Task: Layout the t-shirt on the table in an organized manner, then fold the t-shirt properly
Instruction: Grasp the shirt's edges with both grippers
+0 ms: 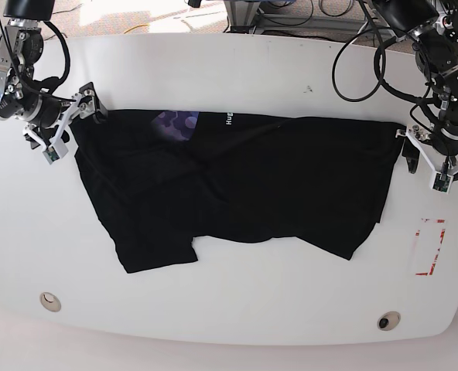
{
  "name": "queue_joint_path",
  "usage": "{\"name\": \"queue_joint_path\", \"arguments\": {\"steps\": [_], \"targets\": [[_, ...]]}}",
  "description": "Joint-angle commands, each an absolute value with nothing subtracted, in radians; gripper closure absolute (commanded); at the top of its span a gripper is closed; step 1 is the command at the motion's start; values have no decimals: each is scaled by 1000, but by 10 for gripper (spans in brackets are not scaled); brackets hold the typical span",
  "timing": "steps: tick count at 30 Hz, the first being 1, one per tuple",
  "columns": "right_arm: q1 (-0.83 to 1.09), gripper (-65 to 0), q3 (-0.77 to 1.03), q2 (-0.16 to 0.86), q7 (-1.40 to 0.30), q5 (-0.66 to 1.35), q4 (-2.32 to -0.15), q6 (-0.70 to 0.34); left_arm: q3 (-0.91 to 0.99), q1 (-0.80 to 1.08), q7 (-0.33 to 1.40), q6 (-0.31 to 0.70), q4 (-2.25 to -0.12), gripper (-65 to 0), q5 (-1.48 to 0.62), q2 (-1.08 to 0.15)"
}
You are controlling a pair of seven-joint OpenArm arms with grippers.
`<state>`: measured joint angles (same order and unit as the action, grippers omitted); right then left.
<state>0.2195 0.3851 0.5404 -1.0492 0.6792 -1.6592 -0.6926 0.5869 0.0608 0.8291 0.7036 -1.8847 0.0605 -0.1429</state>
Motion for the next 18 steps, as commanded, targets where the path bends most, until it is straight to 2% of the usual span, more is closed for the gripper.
{"name": "queue_joint_path", "arguments": {"steps": [1, 15, 18], "targets": [[196, -650, 387, 565, -997, 693, -1650, -698, 588, 59, 809, 698, -1900, -442, 54, -156], [147, -650, 377, 565, -921, 693, -1466, -698, 588, 84, 809, 698, -1900, -442, 54, -157], [137, -574, 377, 565, -920, 693, -1443, -698, 588, 84, 809, 698, -1900, -442, 54, -157]]}}
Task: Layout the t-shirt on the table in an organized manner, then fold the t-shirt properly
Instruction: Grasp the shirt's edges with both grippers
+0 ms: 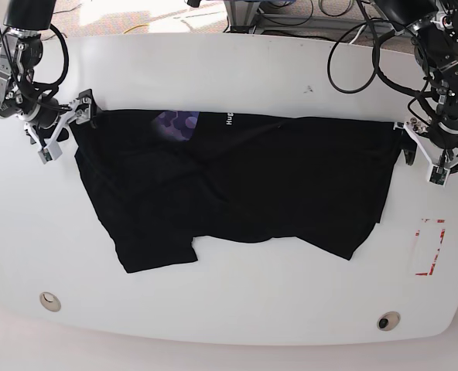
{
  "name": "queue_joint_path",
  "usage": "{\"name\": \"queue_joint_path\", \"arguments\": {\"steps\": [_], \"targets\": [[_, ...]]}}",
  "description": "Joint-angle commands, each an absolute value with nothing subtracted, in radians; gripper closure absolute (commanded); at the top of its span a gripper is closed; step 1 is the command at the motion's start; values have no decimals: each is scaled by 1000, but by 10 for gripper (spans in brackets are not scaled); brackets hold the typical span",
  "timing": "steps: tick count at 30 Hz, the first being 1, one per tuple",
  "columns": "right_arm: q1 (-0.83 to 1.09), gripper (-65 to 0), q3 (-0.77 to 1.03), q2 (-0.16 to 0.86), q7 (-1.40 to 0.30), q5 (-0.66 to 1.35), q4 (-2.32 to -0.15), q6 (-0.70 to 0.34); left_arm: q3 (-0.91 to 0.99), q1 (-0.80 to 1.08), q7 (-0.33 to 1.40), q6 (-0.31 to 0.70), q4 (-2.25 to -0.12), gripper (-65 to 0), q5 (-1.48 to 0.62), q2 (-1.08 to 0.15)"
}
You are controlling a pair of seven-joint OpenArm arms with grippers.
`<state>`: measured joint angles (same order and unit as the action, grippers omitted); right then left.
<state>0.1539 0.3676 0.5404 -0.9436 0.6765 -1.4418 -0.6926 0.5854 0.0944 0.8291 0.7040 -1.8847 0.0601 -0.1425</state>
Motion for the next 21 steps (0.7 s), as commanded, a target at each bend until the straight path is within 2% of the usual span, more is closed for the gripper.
{"name": "queue_joint_path", "arguments": {"steps": [1, 11, 16, 21], "targets": [[136, -545, 377, 565, -920, 693, -1440, -698, 588, 84, 809, 698, -1900, -442, 54, -157], [136, -198, 380, 565, -920, 699, -1440, -698, 588, 84, 809, 698, -1900, -442, 54, -157], [143, -54, 380, 565, -920, 699, -1440, -698, 588, 84, 809, 698, -1900, -442, 54, -157], [160, -41, 384, 565, -926, 700, -1443, -698, 588, 84, 809, 698, -1900, -442, 54, -157]]}}
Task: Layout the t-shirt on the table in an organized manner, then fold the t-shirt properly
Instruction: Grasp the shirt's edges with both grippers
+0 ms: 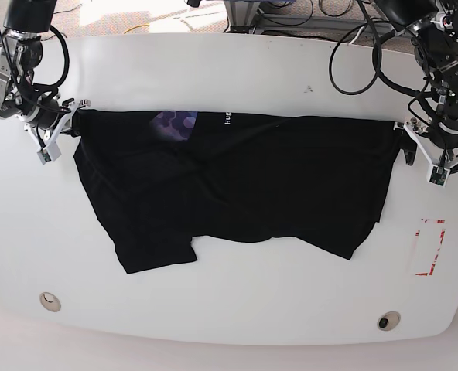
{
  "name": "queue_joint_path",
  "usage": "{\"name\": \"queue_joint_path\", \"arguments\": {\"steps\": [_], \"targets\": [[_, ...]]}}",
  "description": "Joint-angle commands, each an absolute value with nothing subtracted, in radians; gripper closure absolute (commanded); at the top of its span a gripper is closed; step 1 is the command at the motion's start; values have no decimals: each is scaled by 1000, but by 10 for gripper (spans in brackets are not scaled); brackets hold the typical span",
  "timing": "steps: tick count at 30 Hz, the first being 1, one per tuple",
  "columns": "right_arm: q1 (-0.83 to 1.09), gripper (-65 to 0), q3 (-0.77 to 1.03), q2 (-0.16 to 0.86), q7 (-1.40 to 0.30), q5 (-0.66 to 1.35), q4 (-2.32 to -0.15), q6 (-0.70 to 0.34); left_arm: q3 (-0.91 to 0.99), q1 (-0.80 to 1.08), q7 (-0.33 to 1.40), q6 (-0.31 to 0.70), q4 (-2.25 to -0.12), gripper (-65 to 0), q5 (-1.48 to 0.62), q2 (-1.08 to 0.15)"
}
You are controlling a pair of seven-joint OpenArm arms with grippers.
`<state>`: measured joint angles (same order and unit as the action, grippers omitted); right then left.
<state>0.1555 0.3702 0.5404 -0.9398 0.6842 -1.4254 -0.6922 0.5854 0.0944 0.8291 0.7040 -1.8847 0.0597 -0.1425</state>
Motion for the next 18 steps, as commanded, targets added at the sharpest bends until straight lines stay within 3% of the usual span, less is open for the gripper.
{"name": "queue_joint_path", "arguments": {"steps": [1, 8, 18], "targets": [[171, -41, 387, 565, -926, 700, -1458, -698, 588, 84, 809, 698, -1900, -442, 54, -157], [263, -40, 404, 564, -941, 702, -1601, -698, 588, 84, 809, 698, -1900, -442, 54, -157], [338, -40, 549, 486, -1093, 699, -1747, -698, 588, 85, 809, 698, -1897, -442, 54, -157]]}}
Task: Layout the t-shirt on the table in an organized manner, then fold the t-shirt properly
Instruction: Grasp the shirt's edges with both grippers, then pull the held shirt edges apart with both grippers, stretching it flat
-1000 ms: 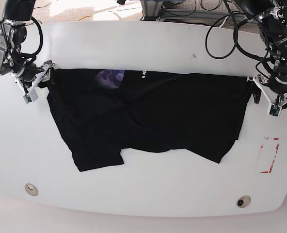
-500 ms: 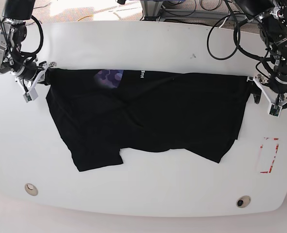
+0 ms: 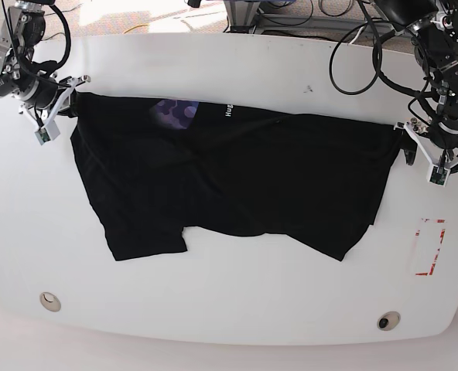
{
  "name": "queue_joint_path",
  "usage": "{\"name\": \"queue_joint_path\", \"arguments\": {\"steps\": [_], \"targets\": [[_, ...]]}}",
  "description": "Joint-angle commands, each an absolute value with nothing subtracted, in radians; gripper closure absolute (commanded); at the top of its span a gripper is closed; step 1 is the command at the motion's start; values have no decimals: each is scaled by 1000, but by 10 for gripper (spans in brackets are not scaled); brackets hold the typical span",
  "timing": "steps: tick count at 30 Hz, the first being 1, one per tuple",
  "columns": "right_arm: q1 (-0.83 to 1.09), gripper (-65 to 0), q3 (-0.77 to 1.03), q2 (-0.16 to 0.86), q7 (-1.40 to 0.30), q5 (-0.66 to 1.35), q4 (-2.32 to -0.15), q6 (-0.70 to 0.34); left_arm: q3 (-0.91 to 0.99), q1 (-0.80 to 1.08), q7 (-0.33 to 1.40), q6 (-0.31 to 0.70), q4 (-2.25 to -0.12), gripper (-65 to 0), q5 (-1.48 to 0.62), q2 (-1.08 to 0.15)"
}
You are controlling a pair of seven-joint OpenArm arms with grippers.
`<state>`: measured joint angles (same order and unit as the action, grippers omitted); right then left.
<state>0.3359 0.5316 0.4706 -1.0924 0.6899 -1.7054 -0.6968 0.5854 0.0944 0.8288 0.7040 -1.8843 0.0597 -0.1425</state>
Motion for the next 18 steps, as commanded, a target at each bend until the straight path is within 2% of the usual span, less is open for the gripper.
{"name": "queue_joint_path", "arguments": {"steps": [1, 12, 14, 18], "targets": [[348, -40, 549, 481, -1102, 699, -1765, -698, 588, 85, 809, 698, -1890, -442, 54, -157], [380, -40, 542, 450, -1106, 691, -1788, -698, 542, 110, 814, 698, -1853, -450, 54, -157], [378, -40, 542, 450, -1106, 691, -1788, -698, 509, 131, 814, 698, -1853, -479, 53, -157], [378, -40, 541, 447, -1106, 691, -1788, -698, 473, 148, 814, 698, -1854, -578, 15, -153]]}}
